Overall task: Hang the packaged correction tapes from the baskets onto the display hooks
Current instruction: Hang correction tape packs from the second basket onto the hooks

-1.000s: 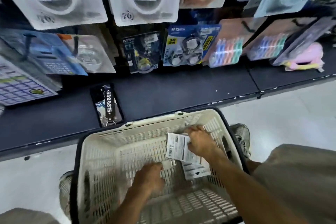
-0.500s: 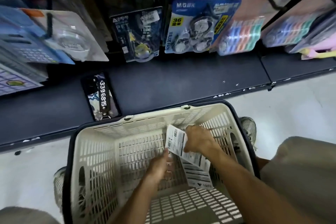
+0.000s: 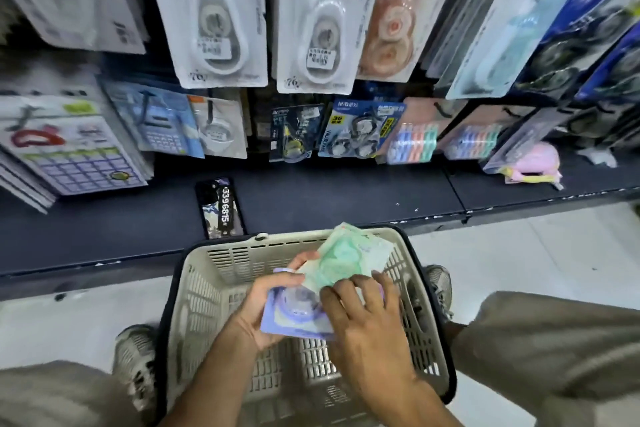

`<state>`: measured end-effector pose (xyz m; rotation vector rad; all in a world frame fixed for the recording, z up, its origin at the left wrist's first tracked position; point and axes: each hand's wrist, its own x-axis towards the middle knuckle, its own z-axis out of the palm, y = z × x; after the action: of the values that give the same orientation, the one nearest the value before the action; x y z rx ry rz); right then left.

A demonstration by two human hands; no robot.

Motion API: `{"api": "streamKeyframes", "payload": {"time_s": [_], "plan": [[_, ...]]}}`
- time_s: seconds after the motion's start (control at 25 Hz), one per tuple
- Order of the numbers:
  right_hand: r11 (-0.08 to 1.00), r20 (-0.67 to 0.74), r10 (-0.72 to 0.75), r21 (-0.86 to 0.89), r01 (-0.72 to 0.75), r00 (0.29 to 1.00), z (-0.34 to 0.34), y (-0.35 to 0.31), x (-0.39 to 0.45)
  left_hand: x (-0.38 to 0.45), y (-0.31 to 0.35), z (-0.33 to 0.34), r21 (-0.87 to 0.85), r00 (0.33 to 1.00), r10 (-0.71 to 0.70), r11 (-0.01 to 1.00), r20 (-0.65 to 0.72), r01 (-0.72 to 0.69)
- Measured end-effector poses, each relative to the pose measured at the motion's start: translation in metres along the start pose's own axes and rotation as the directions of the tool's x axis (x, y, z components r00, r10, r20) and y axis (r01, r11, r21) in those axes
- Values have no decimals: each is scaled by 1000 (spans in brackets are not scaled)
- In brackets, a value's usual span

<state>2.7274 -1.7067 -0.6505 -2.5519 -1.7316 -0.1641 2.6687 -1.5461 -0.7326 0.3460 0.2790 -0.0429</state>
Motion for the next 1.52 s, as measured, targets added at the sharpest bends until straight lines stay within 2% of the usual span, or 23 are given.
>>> {"api": "streamKeyframes", "payload": {"time_s": [0.12, 0.16, 0.2, 0.24, 0.28, 0.32, 0.36, 0.4, 0.44, 0.56, 0.64, 0.72, 0.8, 0.96, 1.08, 1.2, 1.28, 1.32, 1.36, 1.4, 1.44, 1.48, 1.52], "plan": [[949, -62, -108, 291, 122, 992, -32, 19, -7, -14, 25, 32, 213, 1000, 19, 977, 24, -24], [889, -80, -36, 453, 69, 996, -43, 28, -8, -20, 34, 44, 265, 999, 34, 963, 30, -41], [788, -71, 139, 612, -67, 988, -56, 35, -5, -25, 44, 56, 308, 998, 39, 950, 48, -52], [637, -28, 357, 738, -222, 934, -67, 41, 0, -31, 53, 69, 332, 996, 41, 941, 78, -65], [418, 97, 540, 831, -367, 836, -79, 45, 9, -35, 61, 82, 346, 992, 43, 935, 116, -81], [165, 289, 579, 875, -456, 763, -86, 49, 17, -40, 69, 95, 373, 987, 46, 922, 155, -102], [-45, 464, 498, 858, -512, 733, -90, 53, 26, -44, 78, 109, 431, 981, 52, 893, 186, -129], [-158, 526, 409, 845, -510, 746, -95, 56, 36, -48, 87, 124, 504, 978, 56, 850, 201, -153], [-194, 509, 390, 860, -472, 767, -100, 58, 45, -53, 95, 137, 583, 976, 54, 795, 212, -171], [-301, 326, 513, 935, -190, 794, -127, 70, 78, -69, 124, 170, 755, 950, 29, 599, 312, -267], [-269, 183, 601, 963, -19, 778, -151, 90, 103, -78, 141, 190, 792, 954, 90, 538, 287, -289], [-144, 86, 644, 990, 10, 760, -172, 109, 126, -82, 158, 201, 801, 935, 299, 503, 192, -325], [-20, 25, 640, 1000, -16, 768, -181, 123, 140, -83, 172, 207, 770, 873, 472, 509, 125, -386], [138, -88, 635, 990, 0, 767, -177, 131, 144, -83, 185, 215, 668, 779, 625, 559, 49, -491], [226, -145, 607, 974, 5, 782, -173, 131, 141, -79, 185, 217, 542, 752, 659, 621, 28, -565], [317, -104, 694, 932, -173, 713, -175, 134, 161, -66, 173, 225, 407, 754, 654, 673, 62, -617], [605, -113, 668, 657, -449, 736, -178, 128, 171, -58, 165, 228, 272, 728, 679, 686, 93, -675], [706, -163, 646, 500, -502, 746, -178, 119, 170, -55, 163, 228, 198, 705, 702, 681, 99, -706], [772, -211, 574, 462, -437, 791, -180, 106, 166, -52, 160, 228, 136, 688, 720, 675, 89, -725], [713, -200, 521, 636, -294, 830, -181, 93, 162, -49, 157, 228, 91, 681, 729, 675, 69, -732], [477, -135, 480, 869, -129, 867, -184, 76, 157, -44, 153, 228, 66, 682, 729, 679, 54, -731], [164, -51, 397, 986, -16, 916, -184, 63, 156, -38, 147, 230, 67, 692, 720, 689, 48, -721], [-46, -18, 351, 998, 37, 936, -178, 55, 158, -34, 141, 231, 101, 716, 696, 710, 54, -697]]}}
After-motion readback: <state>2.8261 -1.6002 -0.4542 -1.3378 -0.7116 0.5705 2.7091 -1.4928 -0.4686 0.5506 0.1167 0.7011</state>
